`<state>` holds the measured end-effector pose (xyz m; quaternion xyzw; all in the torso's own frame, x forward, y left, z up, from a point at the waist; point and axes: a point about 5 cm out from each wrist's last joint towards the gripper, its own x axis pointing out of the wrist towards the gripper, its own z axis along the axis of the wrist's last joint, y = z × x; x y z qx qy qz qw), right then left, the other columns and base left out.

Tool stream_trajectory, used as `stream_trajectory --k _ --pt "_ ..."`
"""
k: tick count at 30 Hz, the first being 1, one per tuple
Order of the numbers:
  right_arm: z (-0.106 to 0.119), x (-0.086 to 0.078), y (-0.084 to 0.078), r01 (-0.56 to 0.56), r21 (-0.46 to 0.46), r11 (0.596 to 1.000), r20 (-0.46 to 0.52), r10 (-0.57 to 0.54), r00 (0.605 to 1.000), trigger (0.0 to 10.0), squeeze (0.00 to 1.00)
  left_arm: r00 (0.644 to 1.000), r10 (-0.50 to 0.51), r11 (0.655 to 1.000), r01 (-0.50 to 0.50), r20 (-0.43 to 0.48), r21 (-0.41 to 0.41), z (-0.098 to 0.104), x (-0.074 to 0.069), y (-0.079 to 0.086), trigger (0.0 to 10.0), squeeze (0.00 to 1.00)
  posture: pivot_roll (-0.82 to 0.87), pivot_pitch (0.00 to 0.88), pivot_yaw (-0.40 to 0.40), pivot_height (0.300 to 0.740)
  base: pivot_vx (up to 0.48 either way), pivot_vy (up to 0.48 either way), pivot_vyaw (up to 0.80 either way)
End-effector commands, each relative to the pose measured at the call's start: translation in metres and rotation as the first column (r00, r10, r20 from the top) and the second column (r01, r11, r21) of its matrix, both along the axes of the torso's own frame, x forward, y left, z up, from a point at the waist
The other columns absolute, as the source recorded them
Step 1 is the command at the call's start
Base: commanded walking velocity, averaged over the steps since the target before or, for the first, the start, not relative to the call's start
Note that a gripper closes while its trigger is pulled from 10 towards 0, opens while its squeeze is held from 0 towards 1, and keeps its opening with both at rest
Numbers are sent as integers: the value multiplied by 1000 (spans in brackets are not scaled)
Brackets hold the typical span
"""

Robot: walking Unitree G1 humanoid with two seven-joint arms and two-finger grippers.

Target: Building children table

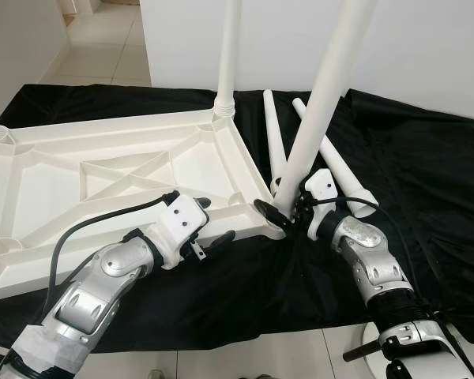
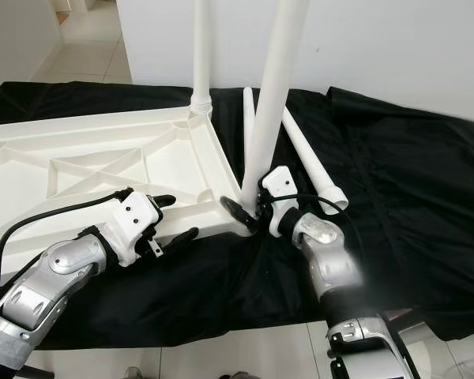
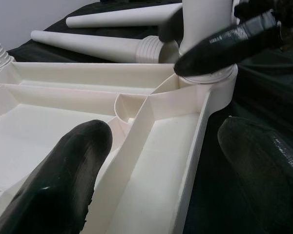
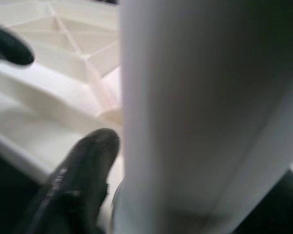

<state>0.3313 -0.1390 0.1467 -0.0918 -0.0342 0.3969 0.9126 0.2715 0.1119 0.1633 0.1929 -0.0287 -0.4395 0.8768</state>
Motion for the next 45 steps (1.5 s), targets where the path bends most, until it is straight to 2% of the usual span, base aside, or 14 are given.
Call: stream_trajectory --k 1,13,14,15,21,27,30,34,36,39,40,41,44,45 --pt "-5 -2 -2 -19 -14 1000 -14 19 1000 0 0 998 -56 998 57 -22 26 -5 -3 -3 10000 0 16 82 -76 740 0 0 0" --pt "-12 -6 -10 3 40 999 -31 -2 1000 0 0 998 -58 998 59 -20 27 -4 -1 -2 10000 0 3 79 -67 740 0 0 0" --pt "-11 -7 -10 20 50 999 -27 -18 999 8078 0 998 -59 998 60 -19 29 -4 0 -2 10000 0 2 79 -65 740 0 0 0" --pt "-11 -8 -9 33 69 997 -30 -31 999 10000 0 998 -60 998 61 -19 30 -4 0 -2 10000 0 2 79 -65 740 0 0 0" --pt "-7 -11 -1 114 149 982 -35 -110 993 10000 0 998 -61 997 62 -18 36 -4 1 -1 10000 0 -3 80 -61 740 0 0 0" --pt "-4 -16 16 258 239 936 -26 -260 965 10000 0 998 -62 997 62 -12 36 -2 4 -2 10000 0 -4 75 -61 740 0 0 0" --pt "-4 -16 18 276 247 929 -28 -278 960 10000 0 998 -63 997 63 -11 36 -2 4 -2 10000 0 -4 75 -62 740 0 0 0" --pt "-11 -21 29 505 275 818 -129 -489 863 10000 0 999 -37 999 37 -1 30 -1 7 1 10000 0 -10 74 -64 740 0 0 0" --pt "-13 -22 30 573 263 776 -164 -549 820 10000 0 1000 -31 999 31 1 26 0 8 1 10000 0 -12 76 -67 740 0 0 0" --pt "-13 -23 31 589 263 764 -168 -565 808 10000 0 1000 -31 999 31 1 26 0 8 1 10000 0 -12 76 -67 740 0 0 0" --pt "-13 -24 32 617 263 742 -172 -593 786 10000 0 1000 -30 999 30 0 26 0 8 2 10000 0 -14 78 -65 740 0 0 0" --pt "-12 -25 36 676 268 686 -177 -655 735 10000 0 1000 -29 999 29 0 27 -1 8 2 10000 0 -13 77 -64 740 0 0 0" --pt "-10 -26 42 695 295 655 -196 -671 715 10000 0 1000 -27 999 27 1 27 -1 9 2 10000 0 -10 77 -68 740 0 0 0" --pt "-7 -27 46 678 320 662 -197 -654 731 10000 0 1000 -24 999 24 3 26 0 9 2 10000 0 -11 79 -60 740 0 0 0"
